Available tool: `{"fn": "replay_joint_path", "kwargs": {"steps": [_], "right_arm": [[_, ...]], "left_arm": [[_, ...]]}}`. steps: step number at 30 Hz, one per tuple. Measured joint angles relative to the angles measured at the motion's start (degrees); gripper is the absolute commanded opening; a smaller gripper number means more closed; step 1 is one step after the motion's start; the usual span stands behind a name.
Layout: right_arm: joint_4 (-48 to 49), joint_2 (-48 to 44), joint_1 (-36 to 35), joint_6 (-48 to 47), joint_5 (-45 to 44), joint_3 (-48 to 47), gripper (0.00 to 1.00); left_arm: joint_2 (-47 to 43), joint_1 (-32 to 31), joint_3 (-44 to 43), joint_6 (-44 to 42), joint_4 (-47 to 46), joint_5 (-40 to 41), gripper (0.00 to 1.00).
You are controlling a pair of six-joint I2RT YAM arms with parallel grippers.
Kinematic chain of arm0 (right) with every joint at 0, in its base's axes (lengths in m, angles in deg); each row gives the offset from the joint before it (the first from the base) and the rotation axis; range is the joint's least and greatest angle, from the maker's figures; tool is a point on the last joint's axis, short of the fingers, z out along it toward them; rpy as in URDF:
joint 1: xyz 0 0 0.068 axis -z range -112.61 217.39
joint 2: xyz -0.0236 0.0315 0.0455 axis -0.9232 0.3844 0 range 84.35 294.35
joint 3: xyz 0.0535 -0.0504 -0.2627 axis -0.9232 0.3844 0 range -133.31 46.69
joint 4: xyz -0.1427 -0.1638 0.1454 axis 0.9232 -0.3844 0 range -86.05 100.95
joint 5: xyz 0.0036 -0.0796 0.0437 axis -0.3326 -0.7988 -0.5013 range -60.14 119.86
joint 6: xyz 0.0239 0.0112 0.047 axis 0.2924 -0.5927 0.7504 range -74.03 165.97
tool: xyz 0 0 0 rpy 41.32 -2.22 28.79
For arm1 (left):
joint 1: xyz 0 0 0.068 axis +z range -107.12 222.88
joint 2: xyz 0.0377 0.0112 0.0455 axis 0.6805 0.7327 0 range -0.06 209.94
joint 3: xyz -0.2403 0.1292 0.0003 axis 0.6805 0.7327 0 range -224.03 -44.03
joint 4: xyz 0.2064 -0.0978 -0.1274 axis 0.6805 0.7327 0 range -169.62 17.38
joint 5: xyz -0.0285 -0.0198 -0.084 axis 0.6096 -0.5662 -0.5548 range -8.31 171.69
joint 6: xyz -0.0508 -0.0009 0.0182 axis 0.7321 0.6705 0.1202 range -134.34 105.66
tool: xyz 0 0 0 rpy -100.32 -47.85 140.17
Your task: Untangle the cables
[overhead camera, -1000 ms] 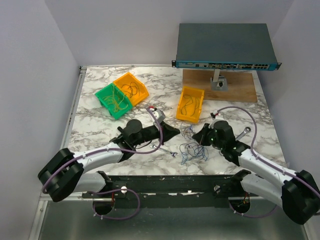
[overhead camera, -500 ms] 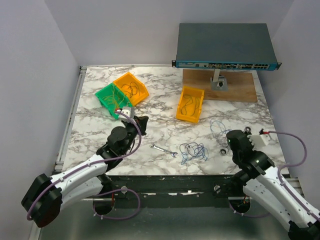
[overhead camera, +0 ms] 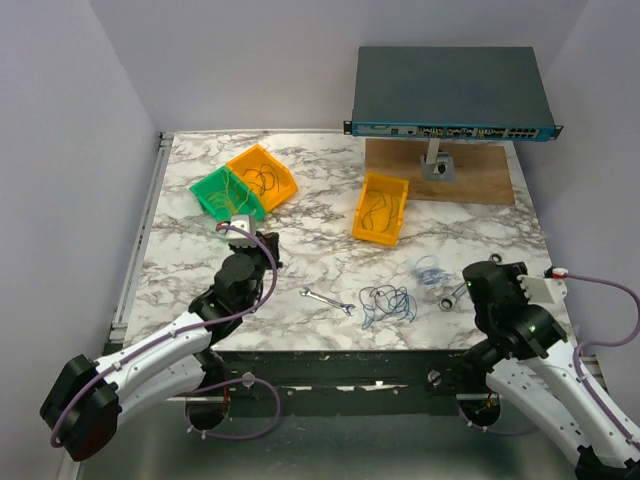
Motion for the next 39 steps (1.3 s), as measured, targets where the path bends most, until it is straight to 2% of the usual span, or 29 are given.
{"fn": "replay_joint_path", "kwargs": {"steps": [2,5,7,12,16,21,23,25,30,31,35,37,39], "right_arm": [[-0.17,-0.09,0.0,-0.57,-0.28,-0.02,0.75],[2.84,-0.33,0.02,-7.32,1.09,0.04,0.81],[9.42,-0.5,0.09,-16.11,5.51,0.83,0.81],[26.25,4.07,0.09,-36.02,26.91,3.48,0.85],[33.94,16.98,0.07,-44.61,39.87,3.02,0.84],[37.94,35.39,-0.31,-49.11,47.5,1.84,0.79],[38.51,39.43,-0.46,-49.42,48.28,1.81,0.74],[39.52,41.79,-0.52,-49.4,48.37,1.84,0.63],[42.66,44.19,-0.52,-47.54,47.76,2.03,0.2],[42.93,44.19,-0.55,-47.17,47.1,2.12,0.15],[41.51,43.74,-0.61,-42.99,39.71,2.16,0.09],[38.77,42.73,0.17,-39.65,35.41,2.16,0.02],[35.54,41.07,2.1,-35.63,31.26,2.16,0.01]], "left_arm": [[0.0,0.07,0.0,-0.07,0.04,0.52,0.0],[0.17,0.11,0.15,-1.46,-1.22,-2.05,0.0],[0.96,0.2,0.2,-2.78,-2.84,-6.14,0.0],[4.85,0.2,-0.63,-4.94,-4.0,-14.49,0.0],[4.42,0.2,-0.7,-5.92,-3.8,-16.09,0.0],[2.54,0.2,-0.68,-6.49,-4.15,-16.09,0.0],[2.47,0.2,-0.68,-6.67,-4.15,-16.06,0.0],[2.47,0.2,-0.68,-6.78,-4.04,-16.06,0.0],[2.1,0.2,-0.68,-7.1,-3.74,-15.19,0.0],[1.7,0.2,-0.68,-7.13,-3.58,-14.47,0.0],[-0.79,0.2,-0.66,-6.71,-2.1,-8.5,0.0],[-2.29,0.2,-0.59,-5.38,-0.68,-2.93,0.0],[-3.65,0.2,-0.57,-3.32,1.33,2.71,0.0]]}}
